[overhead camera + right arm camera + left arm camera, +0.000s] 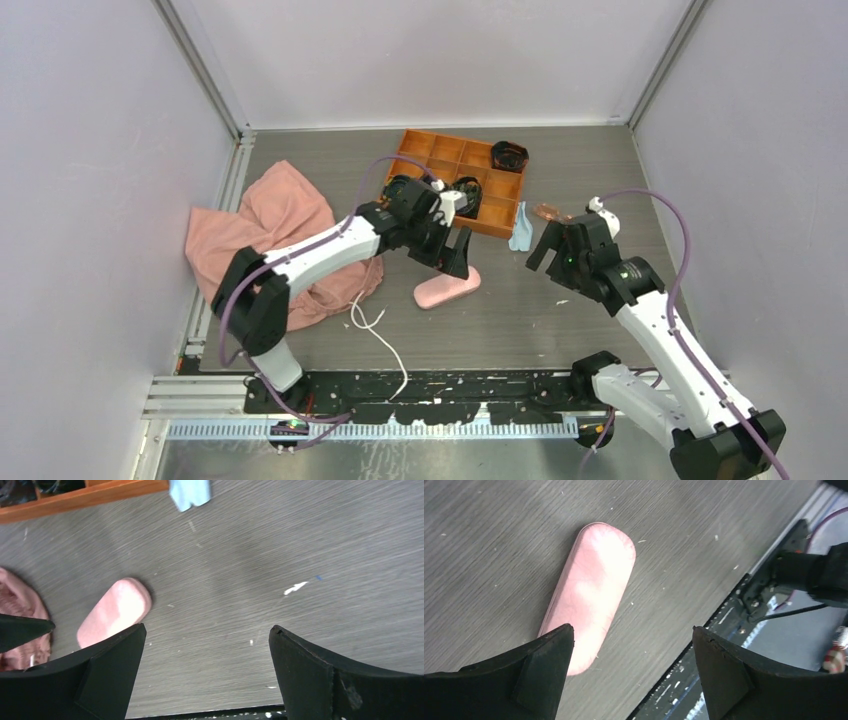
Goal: Organize the sunglasses
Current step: Move the sunglasses case at the center of the board, then pick up the sunglasses case from the center of the board.
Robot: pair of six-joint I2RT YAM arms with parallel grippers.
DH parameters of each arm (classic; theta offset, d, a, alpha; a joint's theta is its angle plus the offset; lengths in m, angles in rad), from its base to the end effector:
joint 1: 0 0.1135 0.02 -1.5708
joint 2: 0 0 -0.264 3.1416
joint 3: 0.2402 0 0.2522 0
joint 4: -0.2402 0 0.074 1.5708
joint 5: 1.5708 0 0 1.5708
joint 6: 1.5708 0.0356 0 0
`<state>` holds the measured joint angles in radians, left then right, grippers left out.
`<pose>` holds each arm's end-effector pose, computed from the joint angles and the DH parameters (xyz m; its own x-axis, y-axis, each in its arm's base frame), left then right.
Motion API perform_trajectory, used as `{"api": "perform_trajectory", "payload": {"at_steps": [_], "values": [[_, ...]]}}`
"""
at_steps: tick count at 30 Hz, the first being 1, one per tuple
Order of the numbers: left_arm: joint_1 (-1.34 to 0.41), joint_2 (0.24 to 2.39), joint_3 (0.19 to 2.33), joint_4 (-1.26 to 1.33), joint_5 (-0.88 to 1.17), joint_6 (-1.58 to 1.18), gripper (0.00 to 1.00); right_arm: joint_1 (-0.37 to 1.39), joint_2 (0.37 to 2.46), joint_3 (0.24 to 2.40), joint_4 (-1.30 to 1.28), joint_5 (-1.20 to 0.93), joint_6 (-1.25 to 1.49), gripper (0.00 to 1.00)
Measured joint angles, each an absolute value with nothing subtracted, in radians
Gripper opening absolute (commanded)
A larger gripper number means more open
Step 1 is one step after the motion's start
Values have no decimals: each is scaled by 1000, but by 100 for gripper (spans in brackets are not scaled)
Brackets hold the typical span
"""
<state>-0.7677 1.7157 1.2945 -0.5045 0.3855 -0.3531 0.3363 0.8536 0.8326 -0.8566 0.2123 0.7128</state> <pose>0.2573 -0.2670 0.2438 -0.8182 0.3444 -0.4603 0.5577 0.6701 -0.4899 0.1556 0.0464 0.2836 -0.6772 0.4405 -0.5894 0.3270 0.8977 0.2953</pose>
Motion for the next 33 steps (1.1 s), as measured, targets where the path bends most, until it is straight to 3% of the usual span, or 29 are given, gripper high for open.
{"api": "perform_trajectory", "payload": {"at_steps": [3,6,12,20,26,33], "values": [[-735,1640,1262,-484,405,-405,88,402,884,826,-814,191,760,96],[-644,1572,1172,-424,424,-518,88,578,962,825,-771,236,884,100],[-432,1428,1025,-447,391,-683,89,839,1310,955,-801,378,1192,100],[-427,1115,1023,-552,278,-694,92,891,1593,1080,-749,393,1412,100],[-418,1043,949,-587,252,-698,92,895,1726,1116,-687,375,1457,100],[-416,1043,907,-657,218,-697,92,886,1837,1221,-538,301,1180,100]]}}
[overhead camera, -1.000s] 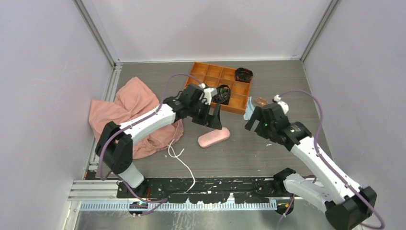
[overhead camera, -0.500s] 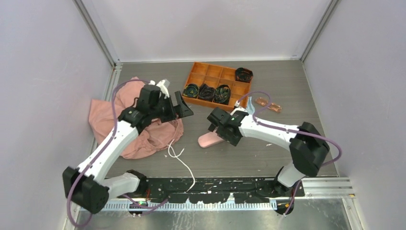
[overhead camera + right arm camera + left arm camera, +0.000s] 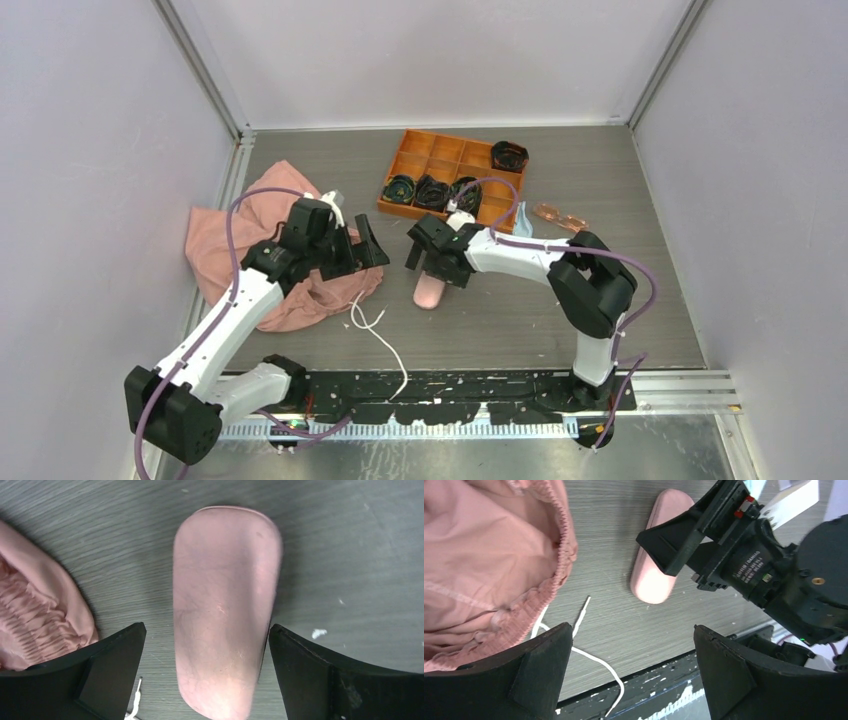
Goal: Organize the sunglasses
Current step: Pick up the sunglasses case from the center of the board.
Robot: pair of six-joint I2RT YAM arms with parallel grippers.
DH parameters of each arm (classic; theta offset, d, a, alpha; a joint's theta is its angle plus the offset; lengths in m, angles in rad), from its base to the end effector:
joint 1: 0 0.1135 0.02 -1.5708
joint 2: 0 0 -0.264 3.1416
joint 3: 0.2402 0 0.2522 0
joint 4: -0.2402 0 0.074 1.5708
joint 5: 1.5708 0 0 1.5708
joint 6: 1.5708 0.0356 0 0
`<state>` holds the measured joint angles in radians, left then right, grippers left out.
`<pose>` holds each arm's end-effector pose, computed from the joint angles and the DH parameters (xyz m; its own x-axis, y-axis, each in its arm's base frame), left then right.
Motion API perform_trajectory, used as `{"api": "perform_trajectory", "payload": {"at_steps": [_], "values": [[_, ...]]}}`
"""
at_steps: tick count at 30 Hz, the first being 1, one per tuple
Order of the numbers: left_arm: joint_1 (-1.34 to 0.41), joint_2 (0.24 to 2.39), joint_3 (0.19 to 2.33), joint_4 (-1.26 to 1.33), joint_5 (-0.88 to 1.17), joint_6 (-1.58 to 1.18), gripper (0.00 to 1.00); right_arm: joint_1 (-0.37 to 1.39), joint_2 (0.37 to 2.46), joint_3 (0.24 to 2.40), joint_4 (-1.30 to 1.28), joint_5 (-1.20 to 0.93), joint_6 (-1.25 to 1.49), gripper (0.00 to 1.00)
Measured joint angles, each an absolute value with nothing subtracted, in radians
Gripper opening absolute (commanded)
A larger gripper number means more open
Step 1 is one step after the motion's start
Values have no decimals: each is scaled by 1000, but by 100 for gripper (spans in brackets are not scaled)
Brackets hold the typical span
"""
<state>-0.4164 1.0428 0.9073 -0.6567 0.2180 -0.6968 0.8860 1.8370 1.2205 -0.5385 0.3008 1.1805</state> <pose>0.1928 -0.0937 0.2905 -0.8419 -0.3128 -0.4398 -0.0084 0.8224 -0.5688 0.2407 0.2781 0.1767 -0.8343 0.3748 -0.4043 0.2825 0.9204 0.2704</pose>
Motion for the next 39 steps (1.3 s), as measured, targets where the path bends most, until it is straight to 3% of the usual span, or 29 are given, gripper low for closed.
{"api": "perform_trajectory", "payload": {"at_steps": [14,18,21,23,27,31,36,39], "values": [[-410,1043,925,-733,124,-671,91,959,1857,1254,-566,335,809,98],[-410,1043,925,-733,124,-672,91,986,1839,1183,-549,329,755,88],[-410,1043,925,-733,125,-673,92,986,1824,1150,-543,332,721,71],[-410,1043,921,-730,126,-673,92,986,1812,1139,-538,338,698,68],[-410,1045,902,-726,134,-679,91,986,1787,1108,-515,342,667,83],[-410,1063,892,-719,141,-685,91,985,1760,1091,-497,339,641,85],[-410,1079,884,-714,142,-707,94,985,1754,1090,-471,336,628,76],[-410,1082,881,-713,142,-723,94,985,1759,1093,-469,331,624,64]]}}
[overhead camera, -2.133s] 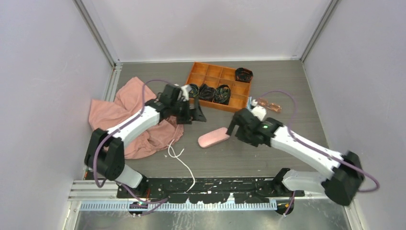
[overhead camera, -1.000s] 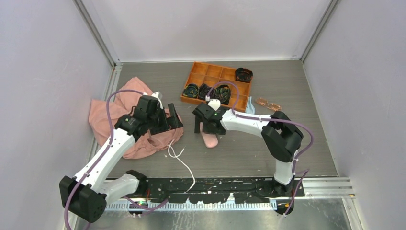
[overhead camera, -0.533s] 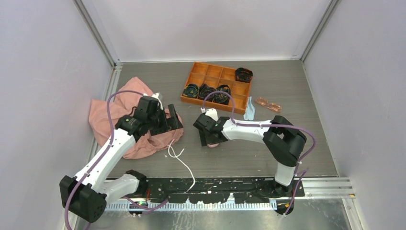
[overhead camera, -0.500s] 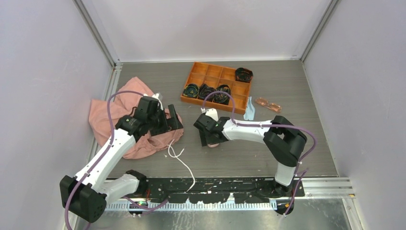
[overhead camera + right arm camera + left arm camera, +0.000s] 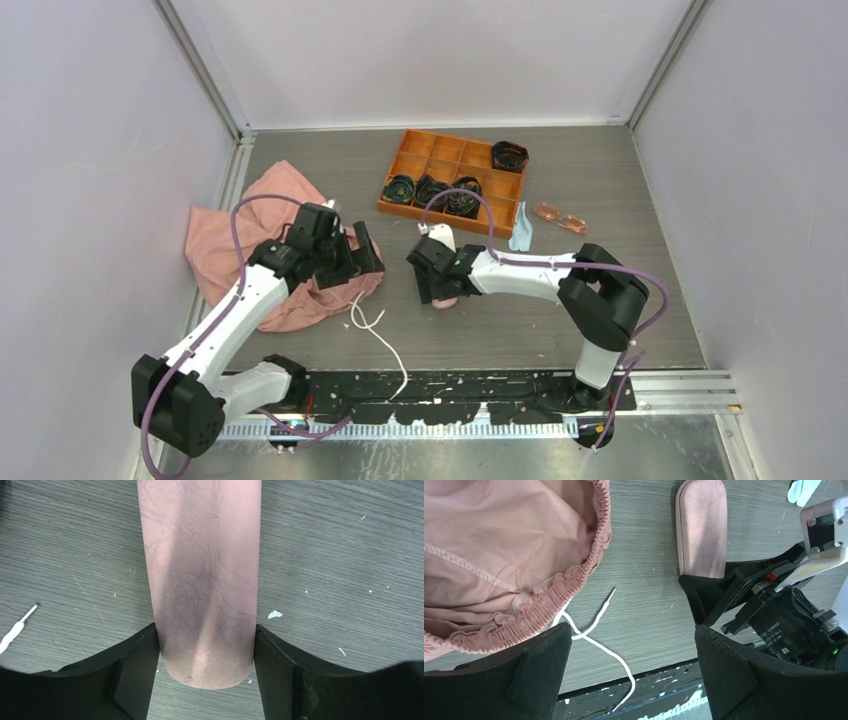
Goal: Organize the sunglasses
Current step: Pick up the sunglasses case from the center of the board.
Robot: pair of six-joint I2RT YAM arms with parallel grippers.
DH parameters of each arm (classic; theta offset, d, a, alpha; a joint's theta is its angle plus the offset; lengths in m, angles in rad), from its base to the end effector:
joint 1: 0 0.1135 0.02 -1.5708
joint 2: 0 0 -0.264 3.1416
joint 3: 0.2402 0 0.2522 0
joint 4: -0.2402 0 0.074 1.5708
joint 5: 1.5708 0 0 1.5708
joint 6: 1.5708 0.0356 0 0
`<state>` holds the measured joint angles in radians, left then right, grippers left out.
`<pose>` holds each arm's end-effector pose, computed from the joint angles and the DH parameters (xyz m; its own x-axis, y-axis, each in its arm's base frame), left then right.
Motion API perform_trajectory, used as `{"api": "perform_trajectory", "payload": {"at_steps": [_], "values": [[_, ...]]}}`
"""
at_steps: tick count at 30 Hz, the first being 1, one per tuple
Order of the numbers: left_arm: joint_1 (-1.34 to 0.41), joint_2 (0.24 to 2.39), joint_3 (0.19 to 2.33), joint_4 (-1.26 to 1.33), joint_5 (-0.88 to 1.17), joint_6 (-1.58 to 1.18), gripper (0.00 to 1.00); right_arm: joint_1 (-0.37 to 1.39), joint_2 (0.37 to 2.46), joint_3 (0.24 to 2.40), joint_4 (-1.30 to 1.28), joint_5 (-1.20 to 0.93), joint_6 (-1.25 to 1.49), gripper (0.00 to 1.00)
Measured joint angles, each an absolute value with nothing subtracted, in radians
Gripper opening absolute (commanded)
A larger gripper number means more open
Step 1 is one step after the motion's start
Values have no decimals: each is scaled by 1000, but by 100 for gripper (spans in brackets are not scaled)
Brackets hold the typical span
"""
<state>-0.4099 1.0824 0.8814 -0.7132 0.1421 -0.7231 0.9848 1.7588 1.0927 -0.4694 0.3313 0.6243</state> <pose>0.1950 -0.0902 0.2700 -0.8582 -0.3413 -0.3834 -0.1255 0.8638 -0.4880 0.2001 0.2805 0.1710 -0.8231 -0.2405 -0.5145 -0.2846 0.9586 0.0072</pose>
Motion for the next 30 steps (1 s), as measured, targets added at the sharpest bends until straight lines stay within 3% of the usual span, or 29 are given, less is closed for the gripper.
{"api": "perform_trajectory", "payload": {"at_steps": [6,8,13,19,24,30], "values": [[-410,1088,878,-728,102,-759,98,983,1761,1094,-462,321,611,35],[-410,1095,878,-744,86,-762,98,978,1760,1094,-459,308,603,30],[-408,1074,861,-704,156,-752,99,964,1704,1072,-439,225,592,30],[-398,1004,849,-647,247,-741,100,857,1454,964,-353,-23,654,28],[-389,881,809,-565,266,-725,99,664,1281,864,-190,-248,789,28],[-341,881,791,-384,448,-812,100,614,1257,736,63,-455,981,29]]}}
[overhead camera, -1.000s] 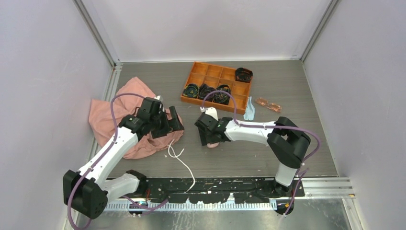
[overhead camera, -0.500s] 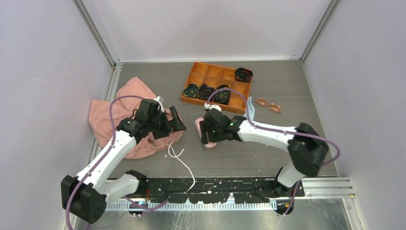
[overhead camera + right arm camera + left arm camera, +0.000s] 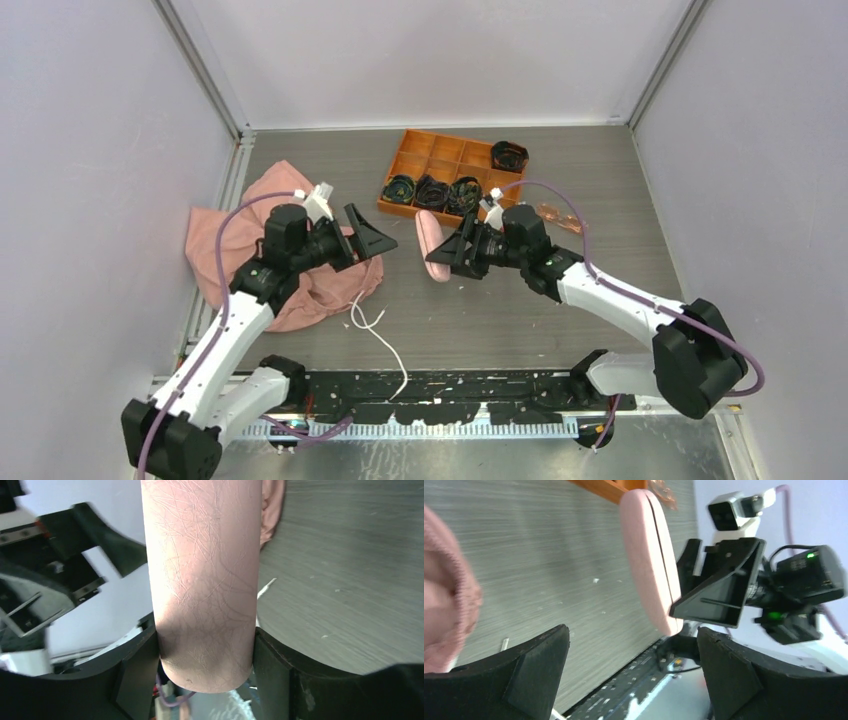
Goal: Organize the sunglasses
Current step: Pick up the sunglasses case from the center of the board, then open the sunglasses case.
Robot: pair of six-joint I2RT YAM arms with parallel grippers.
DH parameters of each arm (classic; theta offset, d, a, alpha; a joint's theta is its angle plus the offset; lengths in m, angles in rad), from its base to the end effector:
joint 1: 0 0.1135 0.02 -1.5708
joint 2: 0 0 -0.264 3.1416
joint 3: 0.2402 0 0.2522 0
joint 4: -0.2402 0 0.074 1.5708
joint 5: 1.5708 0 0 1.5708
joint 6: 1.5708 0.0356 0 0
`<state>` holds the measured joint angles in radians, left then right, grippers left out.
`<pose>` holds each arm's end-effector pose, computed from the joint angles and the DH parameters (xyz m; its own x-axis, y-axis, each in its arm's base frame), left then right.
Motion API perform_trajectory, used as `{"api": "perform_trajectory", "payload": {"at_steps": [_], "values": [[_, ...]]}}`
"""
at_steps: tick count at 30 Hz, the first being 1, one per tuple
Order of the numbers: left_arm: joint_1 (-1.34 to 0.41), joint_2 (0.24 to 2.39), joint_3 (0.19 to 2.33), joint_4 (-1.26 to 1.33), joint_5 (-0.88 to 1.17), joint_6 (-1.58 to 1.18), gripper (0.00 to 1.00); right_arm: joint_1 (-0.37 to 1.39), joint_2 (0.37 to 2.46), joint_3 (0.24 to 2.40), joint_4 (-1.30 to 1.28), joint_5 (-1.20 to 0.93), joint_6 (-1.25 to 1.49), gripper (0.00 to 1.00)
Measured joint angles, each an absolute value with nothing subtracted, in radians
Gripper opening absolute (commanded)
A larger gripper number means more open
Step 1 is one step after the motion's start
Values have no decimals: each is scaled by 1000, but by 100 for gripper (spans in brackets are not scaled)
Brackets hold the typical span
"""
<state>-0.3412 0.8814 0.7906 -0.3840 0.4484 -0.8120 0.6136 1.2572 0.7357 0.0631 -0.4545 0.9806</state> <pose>0.1794 -0.0801 0.3063 -0.7789 -0.4173 -0.4681 0.1449 0.6065 -0.7818 0.2166 0.1716 0.2477 -0.8986 0.2802 -0.3377 -0.1665 0.4944 0.8532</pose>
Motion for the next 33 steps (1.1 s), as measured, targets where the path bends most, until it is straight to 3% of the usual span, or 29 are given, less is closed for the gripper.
{"api": "perform_trajectory", "payload": {"at_steps": [7,20,33], "values": [[-333,995,629,-39,623,-1017,100,598,1290,629,349,-576,1206,29],[-331,1216,461,763,718,-1470,98,598,1290,532,656,-631,1420,29],[-329,1217,461,883,746,-1526,100,608,1290,524,764,-661,1481,29]]}}
